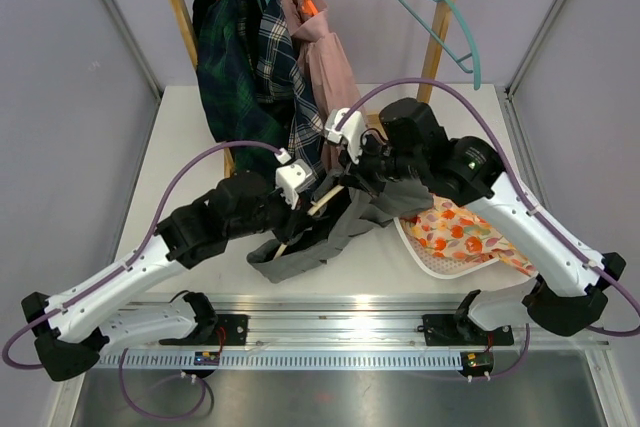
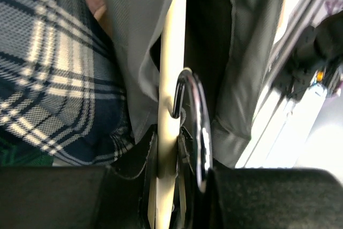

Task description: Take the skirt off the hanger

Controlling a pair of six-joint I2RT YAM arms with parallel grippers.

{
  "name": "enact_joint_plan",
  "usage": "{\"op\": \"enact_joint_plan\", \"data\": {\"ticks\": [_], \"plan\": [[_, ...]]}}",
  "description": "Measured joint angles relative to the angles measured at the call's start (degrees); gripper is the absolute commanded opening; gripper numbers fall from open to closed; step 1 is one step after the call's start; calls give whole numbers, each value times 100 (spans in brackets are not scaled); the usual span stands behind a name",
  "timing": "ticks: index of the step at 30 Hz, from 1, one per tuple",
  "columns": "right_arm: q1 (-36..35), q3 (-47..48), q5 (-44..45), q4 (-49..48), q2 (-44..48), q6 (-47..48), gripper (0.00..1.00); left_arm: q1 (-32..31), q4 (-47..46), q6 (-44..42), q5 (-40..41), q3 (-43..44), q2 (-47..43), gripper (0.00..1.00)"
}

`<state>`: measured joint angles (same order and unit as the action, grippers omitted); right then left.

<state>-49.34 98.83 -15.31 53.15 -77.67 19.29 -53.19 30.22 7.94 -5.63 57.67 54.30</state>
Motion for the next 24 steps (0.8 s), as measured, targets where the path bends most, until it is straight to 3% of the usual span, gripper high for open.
{"op": "enact_joint_plan", "data": {"ticks": [10,18,21,23,24], "plan": [[-146,96,363,251,-247,-304,0,0,636,-105,-155,437,389,0],[-146,260,181,518,-162,457,0,0,282,-203,-186,111,195,0],[-177,-203,-234,629,83,1045,13,0,282,-378,-299,-39,76,0],[-247,-507,-538,734,223,1445,48,-4,391,-562,-407,-98,11,0],[-313,-625,-883,817,269,1617,56,-7,407,-638,-411,-111,4,0]]}}
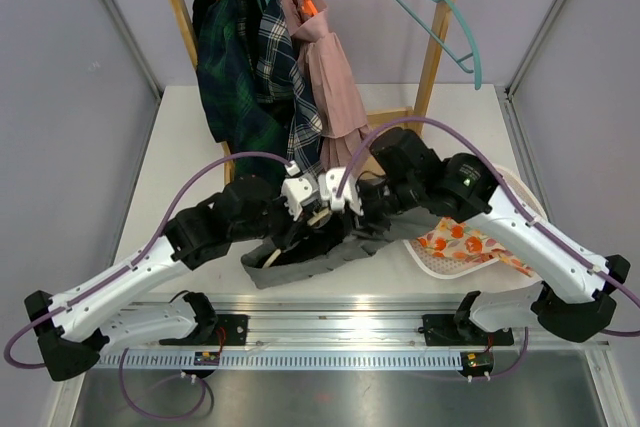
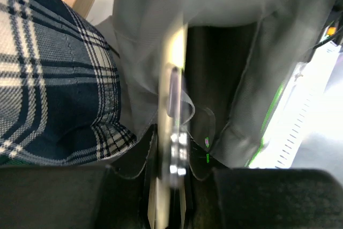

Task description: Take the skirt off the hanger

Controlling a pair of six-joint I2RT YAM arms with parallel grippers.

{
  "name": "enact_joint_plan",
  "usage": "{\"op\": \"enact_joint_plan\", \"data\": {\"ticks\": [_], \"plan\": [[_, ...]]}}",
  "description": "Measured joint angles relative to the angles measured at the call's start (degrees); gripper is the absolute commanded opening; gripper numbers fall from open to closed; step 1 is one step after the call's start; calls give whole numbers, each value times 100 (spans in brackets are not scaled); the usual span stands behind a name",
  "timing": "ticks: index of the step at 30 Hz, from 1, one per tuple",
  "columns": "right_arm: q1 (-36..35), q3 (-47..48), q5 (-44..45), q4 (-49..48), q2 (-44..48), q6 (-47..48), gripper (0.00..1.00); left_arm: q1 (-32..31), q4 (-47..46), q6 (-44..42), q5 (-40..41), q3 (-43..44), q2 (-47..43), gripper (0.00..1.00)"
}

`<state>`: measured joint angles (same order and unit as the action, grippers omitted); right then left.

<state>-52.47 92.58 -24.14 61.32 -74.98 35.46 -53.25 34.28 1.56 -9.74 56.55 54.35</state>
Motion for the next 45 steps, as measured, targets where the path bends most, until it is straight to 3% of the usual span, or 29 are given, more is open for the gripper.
{"op": "enact_joint_plan", "data": {"ticks": [2,8,14,18,20,28,32,36,37,40,43,45], "plan": [[-260,-83,-667,76,15,426,69,9,-66,-151,33,0,55,0],[-459,-55,-1585,275,109,1237,73,39,-15,-671,-2,0,15,0],[-170,-37,-1539,162,205,1307,73,39,175,-999,-33,2,-138,0],[186,-184,-1272,-267,262,962,76,39,308,-1071,-85,9,-256,0],[289,-321,-1169,-448,260,758,83,39,348,-1058,-136,37,-278,0],[313,-710,-1099,-774,157,190,85,17,332,-933,-402,365,-184,0],[313,-710,-916,-922,-13,170,78,-22,330,-925,-485,452,-127,0],[313,-739,-846,-925,-181,227,60,-63,341,-927,-595,511,-70,0],[319,-750,-855,-918,-208,249,48,-66,363,-927,-614,527,-61,0],[363,-748,-911,-903,-262,341,32,-66,398,-938,-640,577,-37,0],[396,-721,-1060,-826,-310,483,27,-66,520,-1036,-662,658,-17,0],[396,-708,-1176,-741,-315,605,33,-70,575,-1102,-693,697,-17,0]]}}
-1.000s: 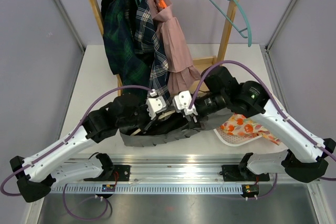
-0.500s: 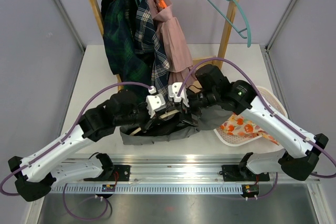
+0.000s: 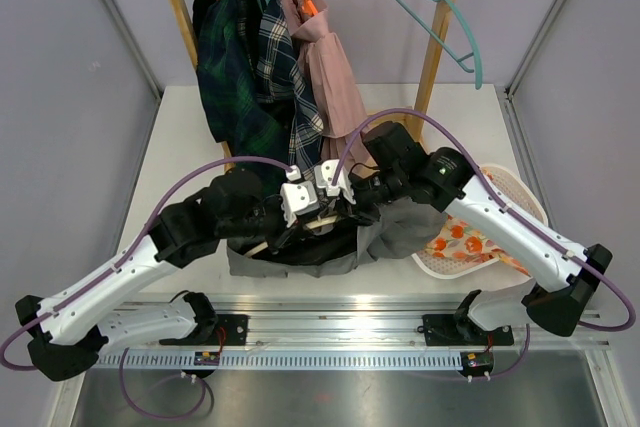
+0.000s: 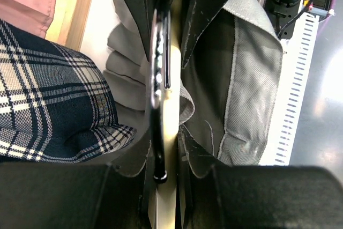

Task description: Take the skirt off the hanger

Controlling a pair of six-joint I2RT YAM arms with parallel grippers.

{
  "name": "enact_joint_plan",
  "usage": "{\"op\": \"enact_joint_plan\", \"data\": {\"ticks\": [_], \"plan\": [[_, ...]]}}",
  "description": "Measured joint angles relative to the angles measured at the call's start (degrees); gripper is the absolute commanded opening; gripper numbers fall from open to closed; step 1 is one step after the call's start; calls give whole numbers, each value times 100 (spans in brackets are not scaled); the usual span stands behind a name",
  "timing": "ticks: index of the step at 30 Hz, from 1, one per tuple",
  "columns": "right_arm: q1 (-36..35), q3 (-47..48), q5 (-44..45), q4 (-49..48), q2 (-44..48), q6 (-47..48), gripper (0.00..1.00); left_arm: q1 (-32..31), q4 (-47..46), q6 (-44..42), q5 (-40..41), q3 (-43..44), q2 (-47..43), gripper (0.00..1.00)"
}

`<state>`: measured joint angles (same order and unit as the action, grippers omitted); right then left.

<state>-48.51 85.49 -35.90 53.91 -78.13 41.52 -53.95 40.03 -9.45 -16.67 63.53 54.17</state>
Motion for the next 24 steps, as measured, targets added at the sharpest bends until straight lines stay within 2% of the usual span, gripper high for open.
{"op": "enact_joint_plan", "data": {"ticks": [1,2,4,7,8,10,11,13,14,15,16,17,20,21,24], "plan": [[0,11,-31,24,-4,46,40,-11,13,-11,-11,15,0,0],[4,20,-66,55,-7,94,52,-13,15,-11,-17,22,0,0],[4,22,-122,151,-17,201,54,-13,7,-17,-17,24,0,0],[7,20,-179,264,-55,337,35,-13,-79,-17,-26,24,-7,0],[9,22,-201,258,-70,376,19,-13,-85,-17,-44,24,-9,0],[22,31,-258,297,-111,470,4,-17,-83,-4,-114,24,-11,0],[22,35,-280,321,-133,503,0,-17,-70,13,-155,20,-13,0],[31,74,-323,365,-190,522,0,-17,-83,79,-153,-20,-44,0],[31,94,-326,382,-208,522,0,-17,-103,118,-120,-42,-66,5],[31,105,-315,382,-212,522,0,-17,-125,173,-74,-61,-90,17],[28,107,-267,376,-212,522,0,-17,-175,249,-20,-103,-127,32],[24,105,-219,367,-208,518,0,-31,-251,400,111,-155,-173,53],[9,-28,146,280,-160,463,0,-48,-791,903,699,-378,-525,71],[20,-136,267,240,-116,420,0,-42,-935,1088,935,-474,-745,83],[59,-461,599,168,63,236,0,-42,-1150,1727,1606,-706,-1554,99]]}}
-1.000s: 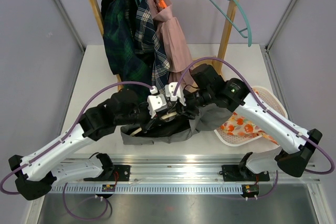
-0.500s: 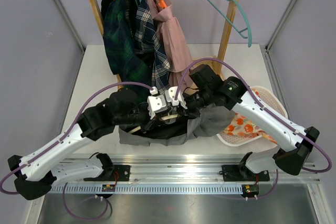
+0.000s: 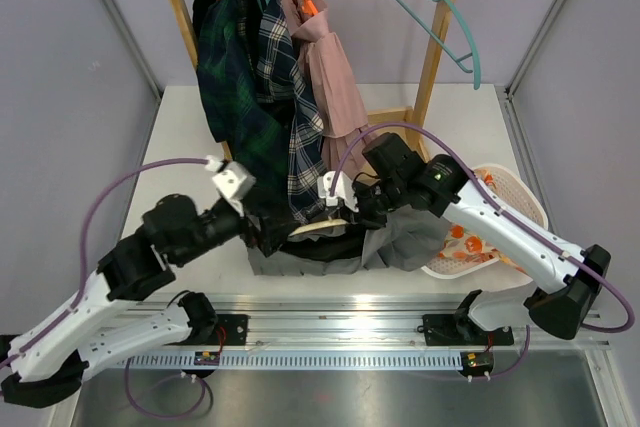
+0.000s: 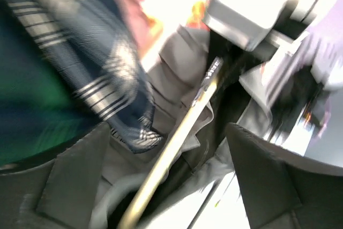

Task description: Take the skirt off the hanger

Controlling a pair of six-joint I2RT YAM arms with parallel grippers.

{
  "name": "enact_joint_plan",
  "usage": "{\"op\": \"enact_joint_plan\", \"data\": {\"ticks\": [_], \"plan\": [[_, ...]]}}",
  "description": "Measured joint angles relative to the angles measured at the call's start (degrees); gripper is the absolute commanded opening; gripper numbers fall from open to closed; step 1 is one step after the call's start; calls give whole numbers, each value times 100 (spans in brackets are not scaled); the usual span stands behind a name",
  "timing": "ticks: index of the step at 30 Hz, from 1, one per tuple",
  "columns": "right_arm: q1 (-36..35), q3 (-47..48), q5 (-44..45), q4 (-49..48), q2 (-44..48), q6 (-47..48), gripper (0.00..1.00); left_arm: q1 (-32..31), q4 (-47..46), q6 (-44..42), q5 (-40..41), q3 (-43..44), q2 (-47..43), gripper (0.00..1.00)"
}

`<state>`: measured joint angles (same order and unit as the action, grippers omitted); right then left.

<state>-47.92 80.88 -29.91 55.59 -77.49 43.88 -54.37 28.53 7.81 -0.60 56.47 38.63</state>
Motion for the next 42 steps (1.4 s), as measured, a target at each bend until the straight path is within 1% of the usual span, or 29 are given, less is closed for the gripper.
{"op": "enact_joint_plan", "data": {"ticks": [3,6,8,11,14,16,21,23,24,26,27,29,31,32,33,38,42], "plan": [[120,-214,286,-42,216,-234,0,0,48,772,741,-61,-627,99],[262,-243,511,-127,365,-398,0,0,358,1755,1526,-120,-887,99],[295,-243,608,-214,431,-463,0,0,715,2387,1928,-245,-835,99],[297,-245,680,-267,481,-501,0,0,1196,3088,2245,-461,-560,99],[297,-260,680,-273,516,-505,0,0,1513,3589,2457,-638,-210,99],[297,-260,673,-260,540,-487,0,0,1585,3773,2573,-713,-48,96],[299,-260,629,-236,640,-339,0,31,1580,4057,2892,-826,-39,78],[299,-260,616,-208,682,-278,0,79,1517,4113,2959,-885,-87,72],[306,-260,595,-186,702,-251,0,105,1471,4144,2979,-929,-122,66],[321,-260,535,-144,730,-212,0,164,1381,4192,2977,-1019,-173,58],[326,-262,511,-127,739,-199,0,197,1327,4205,2973,-1067,-179,48],[332,-271,476,-107,761,-162,0,254,1241,4249,2953,-1152,-179,42],[337,-275,446,-70,780,-129,0,319,1141,4299,2929,-1244,-181,25],[341,-280,424,-59,791,-118,0,354,1091,4325,2911,-1296,-192,9],[348,-282,389,-37,807,-105,0,382,1054,4350,2896,-1338,-221,0],[577,-291,186,-22,925,-107,0,553,1001,4393,2820,-1628,-433,0],[1303,-87,-538,48,1034,-131,0,645,857,4614,2636,-1926,-796,0]]}}
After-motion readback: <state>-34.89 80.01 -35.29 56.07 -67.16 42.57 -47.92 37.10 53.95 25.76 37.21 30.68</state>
